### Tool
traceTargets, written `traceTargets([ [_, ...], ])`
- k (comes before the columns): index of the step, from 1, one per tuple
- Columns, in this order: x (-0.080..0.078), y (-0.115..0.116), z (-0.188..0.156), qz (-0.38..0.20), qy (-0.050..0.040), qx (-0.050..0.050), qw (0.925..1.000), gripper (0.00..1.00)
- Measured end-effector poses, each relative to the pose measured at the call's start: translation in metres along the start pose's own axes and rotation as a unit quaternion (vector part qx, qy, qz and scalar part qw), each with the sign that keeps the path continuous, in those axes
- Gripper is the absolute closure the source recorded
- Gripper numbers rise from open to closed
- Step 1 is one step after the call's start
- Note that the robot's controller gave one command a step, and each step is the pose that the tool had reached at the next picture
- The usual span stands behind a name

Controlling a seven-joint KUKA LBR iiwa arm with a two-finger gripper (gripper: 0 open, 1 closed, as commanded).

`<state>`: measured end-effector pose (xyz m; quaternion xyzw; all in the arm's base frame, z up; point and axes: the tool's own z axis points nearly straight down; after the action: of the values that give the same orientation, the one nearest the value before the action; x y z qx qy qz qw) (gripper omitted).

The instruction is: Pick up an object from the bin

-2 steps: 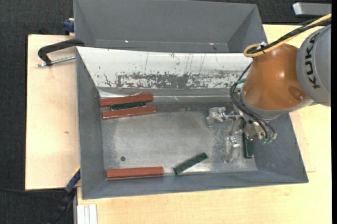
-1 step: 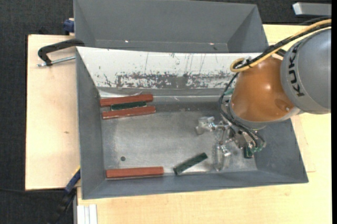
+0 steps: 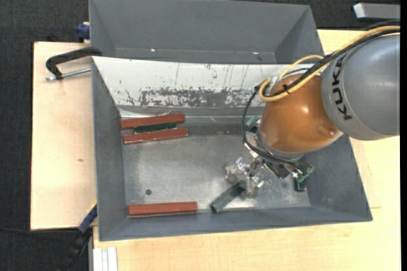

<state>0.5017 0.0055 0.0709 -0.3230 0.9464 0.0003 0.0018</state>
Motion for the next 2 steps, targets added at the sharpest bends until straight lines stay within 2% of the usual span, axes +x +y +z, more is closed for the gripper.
traceTargets([
  [1, 0.000, 0.000, 0.000, 0.000, 0.0000, 0.000, 1.0000, 1.00],
  [2, -0.009, 0.001, -0.140, -0.044, -0.0012, 0.001, 0.9990, 1.00],
])
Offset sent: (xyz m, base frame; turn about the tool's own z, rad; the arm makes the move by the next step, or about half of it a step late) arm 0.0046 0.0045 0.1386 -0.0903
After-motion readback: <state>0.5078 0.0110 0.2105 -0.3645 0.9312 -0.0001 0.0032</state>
